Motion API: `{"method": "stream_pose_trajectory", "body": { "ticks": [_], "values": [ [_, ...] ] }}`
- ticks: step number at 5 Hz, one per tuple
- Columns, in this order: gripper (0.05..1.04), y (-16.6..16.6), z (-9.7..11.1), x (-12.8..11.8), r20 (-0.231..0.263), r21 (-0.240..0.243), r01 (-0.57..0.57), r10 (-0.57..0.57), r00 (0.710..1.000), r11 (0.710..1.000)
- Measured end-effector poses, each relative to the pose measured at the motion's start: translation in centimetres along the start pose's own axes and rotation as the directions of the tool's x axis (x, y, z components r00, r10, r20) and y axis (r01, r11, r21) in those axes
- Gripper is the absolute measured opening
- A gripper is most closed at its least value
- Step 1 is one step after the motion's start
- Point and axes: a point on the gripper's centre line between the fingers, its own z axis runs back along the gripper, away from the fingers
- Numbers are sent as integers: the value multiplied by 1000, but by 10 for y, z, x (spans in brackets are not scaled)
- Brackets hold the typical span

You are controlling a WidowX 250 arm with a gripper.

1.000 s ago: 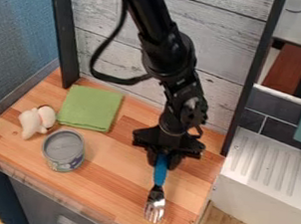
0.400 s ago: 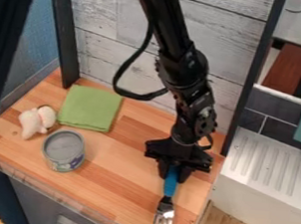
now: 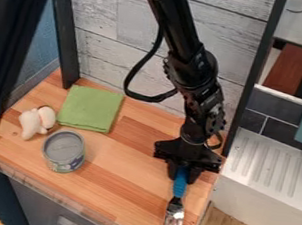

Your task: Move the blue fork to the left edge of the table

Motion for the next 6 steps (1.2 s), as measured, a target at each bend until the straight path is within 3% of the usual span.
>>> {"method": "stream_pose_trajectory", "body": {
  "ticks": [1, 2, 4, 6],
  "values": [
    [774, 0, -5, 0, -22, 14, -14, 15, 1000, 1000],
    [1003, 0, -4, 3, -14, 24, -39, 40, 999, 999],
    [1000, 4, 6, 1, -5, 35, -77, 77, 997, 996],
    [1000, 13, 60, 14, 72, -56, -140, 144, 987, 989]
  ]
}}
